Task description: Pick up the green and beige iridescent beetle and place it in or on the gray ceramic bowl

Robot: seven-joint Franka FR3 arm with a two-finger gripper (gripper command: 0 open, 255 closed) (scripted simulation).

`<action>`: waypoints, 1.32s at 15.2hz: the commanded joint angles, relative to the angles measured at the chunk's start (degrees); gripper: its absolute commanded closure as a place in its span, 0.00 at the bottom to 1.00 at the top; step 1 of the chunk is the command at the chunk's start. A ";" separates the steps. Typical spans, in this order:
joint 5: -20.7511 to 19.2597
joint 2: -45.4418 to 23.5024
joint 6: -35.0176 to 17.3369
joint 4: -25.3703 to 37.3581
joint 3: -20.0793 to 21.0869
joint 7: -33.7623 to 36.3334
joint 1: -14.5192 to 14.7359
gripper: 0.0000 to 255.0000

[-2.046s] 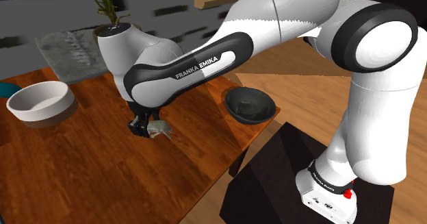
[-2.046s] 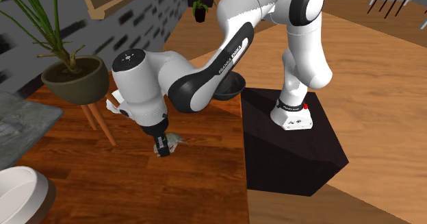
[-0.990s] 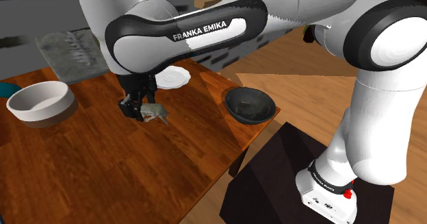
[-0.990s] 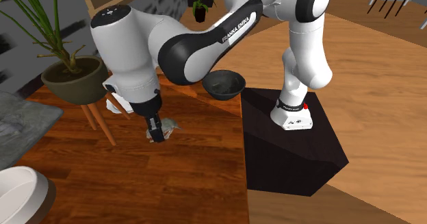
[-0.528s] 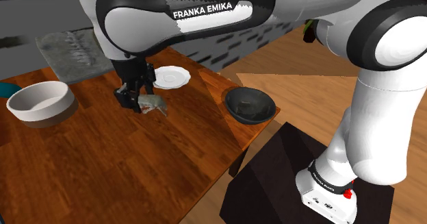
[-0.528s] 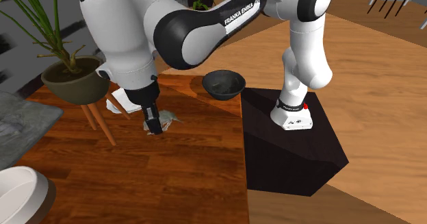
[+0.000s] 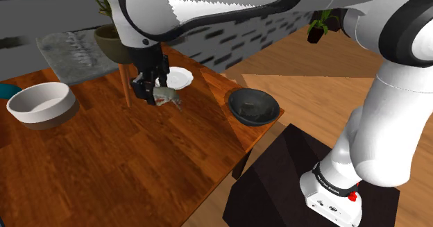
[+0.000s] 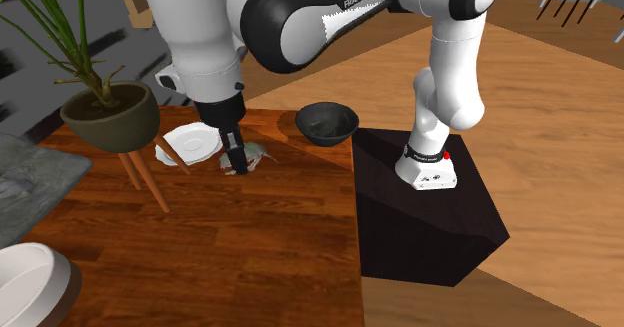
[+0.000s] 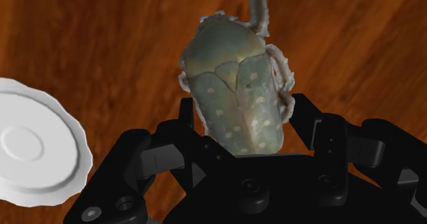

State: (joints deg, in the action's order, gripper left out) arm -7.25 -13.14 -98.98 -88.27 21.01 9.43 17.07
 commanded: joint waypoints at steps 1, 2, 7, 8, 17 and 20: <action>1.84 5.22 -1.78 -6.57 -0.32 -1.96 -1.80 1.00; 2.67 7.54 -2.47 -9.37 -0.64 -3.07 -2.56 1.00; 6.18 18.41 -4.78 -21.67 -3.10 -9.02 -5.33 1.00; 6.72 20.46 -5.04 -23.85 -3.72 -10.24 -5.73 1.00; 8.65 37.28 -5.00 -40.12 -10.70 -21.02 -8.29 1.00; 8.11 42.34 -4.24 -44.37 -13.39 -24.50 -9.17 1.00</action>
State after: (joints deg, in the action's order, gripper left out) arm 0.97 26.81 -103.50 -130.57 8.59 -13.77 8.15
